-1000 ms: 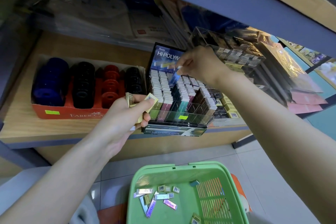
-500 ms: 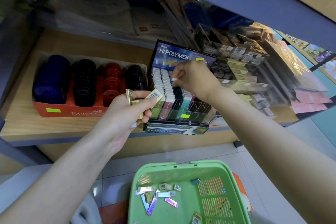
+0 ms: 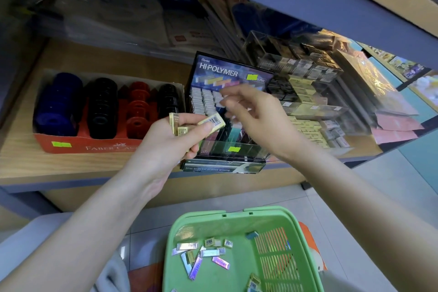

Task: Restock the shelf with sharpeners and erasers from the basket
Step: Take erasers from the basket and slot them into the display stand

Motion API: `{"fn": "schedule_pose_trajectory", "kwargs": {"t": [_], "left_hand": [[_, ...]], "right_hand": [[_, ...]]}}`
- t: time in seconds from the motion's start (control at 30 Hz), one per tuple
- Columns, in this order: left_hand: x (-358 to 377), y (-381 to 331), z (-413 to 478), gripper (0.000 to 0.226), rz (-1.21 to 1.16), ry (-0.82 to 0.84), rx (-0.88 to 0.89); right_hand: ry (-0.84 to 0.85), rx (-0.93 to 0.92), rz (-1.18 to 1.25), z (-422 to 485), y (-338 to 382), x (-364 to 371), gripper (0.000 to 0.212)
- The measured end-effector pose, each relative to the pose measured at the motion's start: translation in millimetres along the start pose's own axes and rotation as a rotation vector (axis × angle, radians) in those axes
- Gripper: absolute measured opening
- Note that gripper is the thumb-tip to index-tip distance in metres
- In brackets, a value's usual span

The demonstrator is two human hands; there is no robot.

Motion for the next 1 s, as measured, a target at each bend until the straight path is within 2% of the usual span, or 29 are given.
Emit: {"fn": "schedule_pose_trajectory", "kwargs": {"t": [0.1,0.17,0.23,0.4,0.47,0.53,0.63,0.7,0.87,1.0], "left_hand": [[12.3,2.3,-1.2,0.012,0.037,0.045,0.015],[21.9,6.2,-2.5,0.012,0.045,0.068,0.000],[33.6,10.4,-4.2,0.013,0.062,0.101,-0.018],[71.2,16.3,-9.8,0.024,0.109,0.229,-0.053],[84.5,19.2,-10.6,0.027,0.109,0.239,-0.103],[95.7,23.1,-9.7,0.021,0.073,0.230,-0.172],[108.7,29.0,-7.1,0.020,0.065,0.234,-0.251],[116.1,33.8,-4.7,0.008,0.117,0.245,-0.243],[130.8,44.0,2.2,0.002,0.168,0.260,-0.235],[140.4,49.1,9.2,0.013,0.109,0.294,-0.286]], "right_hand": [[0.163,-0.064,0.035,-31.0,4.8,-4.8,0.027],[0.187,-0.107,-0.029,-46.3,-2.4,-9.0,0.035],[0.145,-0.156,-0.122,-57.5,-13.8,-13.5,0.037],[-0.007,-0.175,-0.162,-78.8,-44.6,-32.2,0.021],[-0.104,-0.099,-0.169,-85.3,-62.0,-45.8,0.020],[-0.214,0.055,-0.122,-87.3,-86.9,-64.7,0.008],[-0.325,0.241,-0.165,-80.3,-133.2,-91.7,0.008],[-0.318,0.337,-0.210,-70.1,-163.4,-100.7,0.009],[-0.205,0.459,-0.240,-41.7,-210.6,-94.8,0.020],[-0.132,0.439,-0.201,-31.6,-225.3,-96.6,0.014]]}}
Point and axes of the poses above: each hand's wrist, its own z-axis towards the middle knuckle, its own x-axis out of the palm, y = z × x, the point moved 3 cm from there along z, towards the middle knuckle, and after that the axes turned 6 degrees about x, right-handed, at the moved point
